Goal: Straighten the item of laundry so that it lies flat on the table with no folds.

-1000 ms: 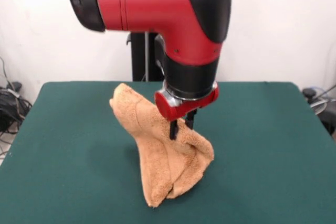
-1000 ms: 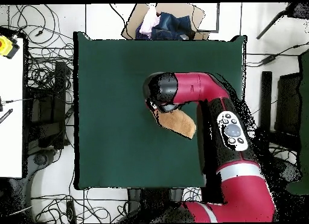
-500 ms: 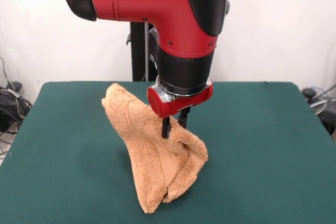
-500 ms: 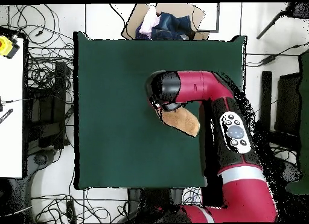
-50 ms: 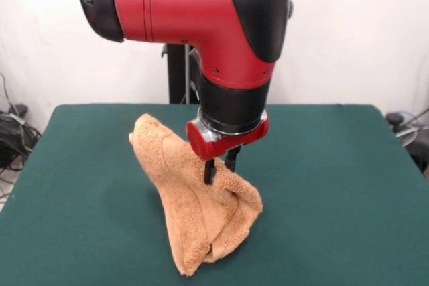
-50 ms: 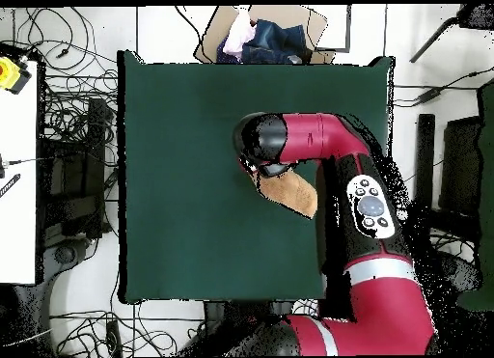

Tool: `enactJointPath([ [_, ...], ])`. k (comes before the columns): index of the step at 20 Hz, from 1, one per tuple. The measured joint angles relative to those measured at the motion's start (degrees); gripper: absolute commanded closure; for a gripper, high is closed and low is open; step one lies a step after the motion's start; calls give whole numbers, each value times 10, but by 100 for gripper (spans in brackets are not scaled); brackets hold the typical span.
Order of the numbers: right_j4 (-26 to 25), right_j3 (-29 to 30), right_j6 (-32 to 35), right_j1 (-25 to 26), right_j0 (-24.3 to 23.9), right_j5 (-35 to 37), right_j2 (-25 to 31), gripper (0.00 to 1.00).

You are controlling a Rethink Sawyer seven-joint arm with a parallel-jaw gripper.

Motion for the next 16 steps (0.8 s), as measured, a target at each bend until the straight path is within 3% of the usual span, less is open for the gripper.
enactJointPath([
  [9, -1, 1, 0, -8, 11, -8, -8, 100],
  [14, -35, 21, 7, -27, 44, -78, -49, 100],
  [16, -70, 40, 19, -39, 79, -142, -85, 100],
])
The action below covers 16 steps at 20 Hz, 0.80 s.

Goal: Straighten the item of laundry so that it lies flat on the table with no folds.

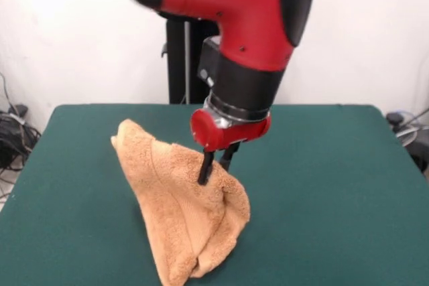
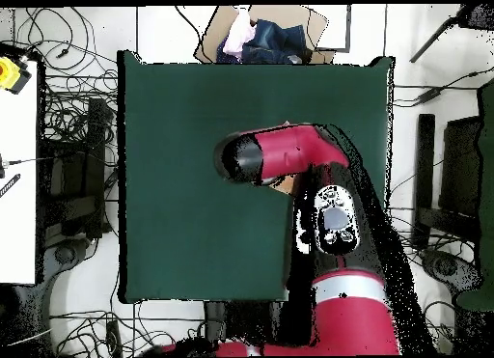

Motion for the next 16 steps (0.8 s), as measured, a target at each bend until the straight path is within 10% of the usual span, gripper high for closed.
enactJointPath([
  [16, -80, 42, 200, 70, 287, -259, -265, 100],
])
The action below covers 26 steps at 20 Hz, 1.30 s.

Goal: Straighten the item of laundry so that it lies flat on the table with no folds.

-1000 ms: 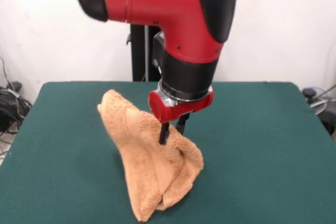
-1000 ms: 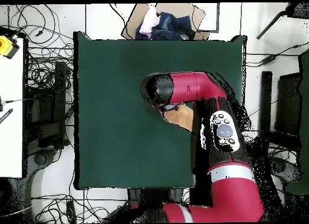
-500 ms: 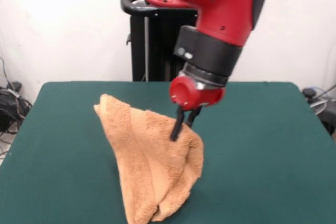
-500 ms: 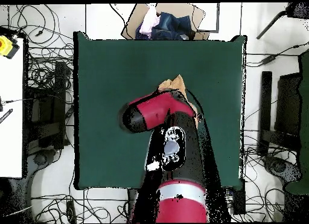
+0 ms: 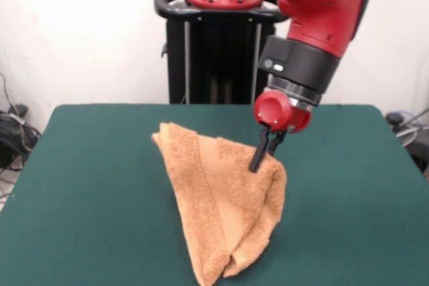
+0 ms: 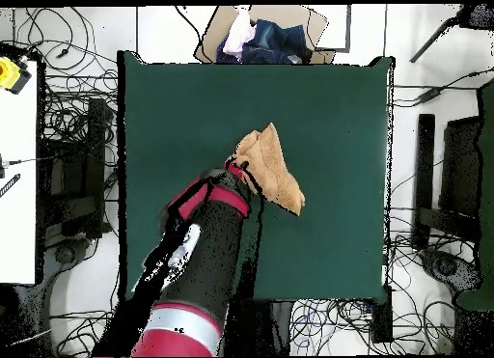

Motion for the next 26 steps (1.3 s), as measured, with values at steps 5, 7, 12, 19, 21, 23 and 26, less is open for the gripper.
enactJointPath([
  [5, 0, 0, 67, 58, 51, -39, -72, 100],
  [7, 1, 0, 81, 77, 59, -51, -94, 100],
  [12, 1, -1, 92, 122, 65, -97, -152, 100],
  [19, 1, -1, 92, 157, 67, -142, -204, 100],
  [21, 1, -1, 92, 165, 68, -149, -216, 100],
  [23, 3, -1, 92, 174, 69, -153, -226, 100],
  [26, 8, -1, 92, 184, 71, -154, -238, 0],
])
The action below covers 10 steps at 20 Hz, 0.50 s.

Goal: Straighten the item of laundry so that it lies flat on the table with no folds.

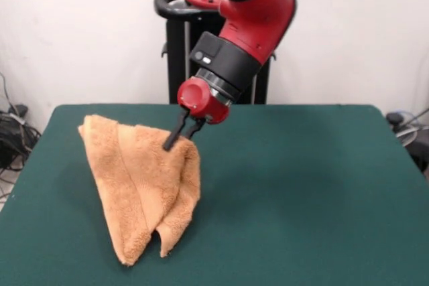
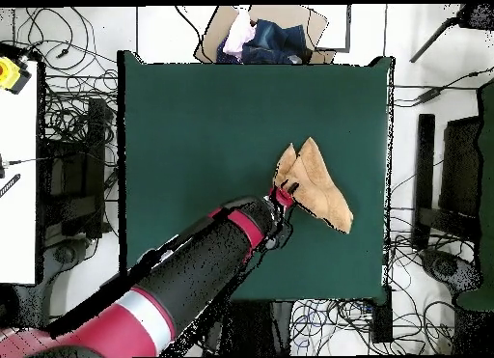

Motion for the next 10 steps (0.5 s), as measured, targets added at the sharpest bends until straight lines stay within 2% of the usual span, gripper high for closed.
enactJointPath([
  [10, 18, 0, 0, 36, 24, -15, -56, 0],
])
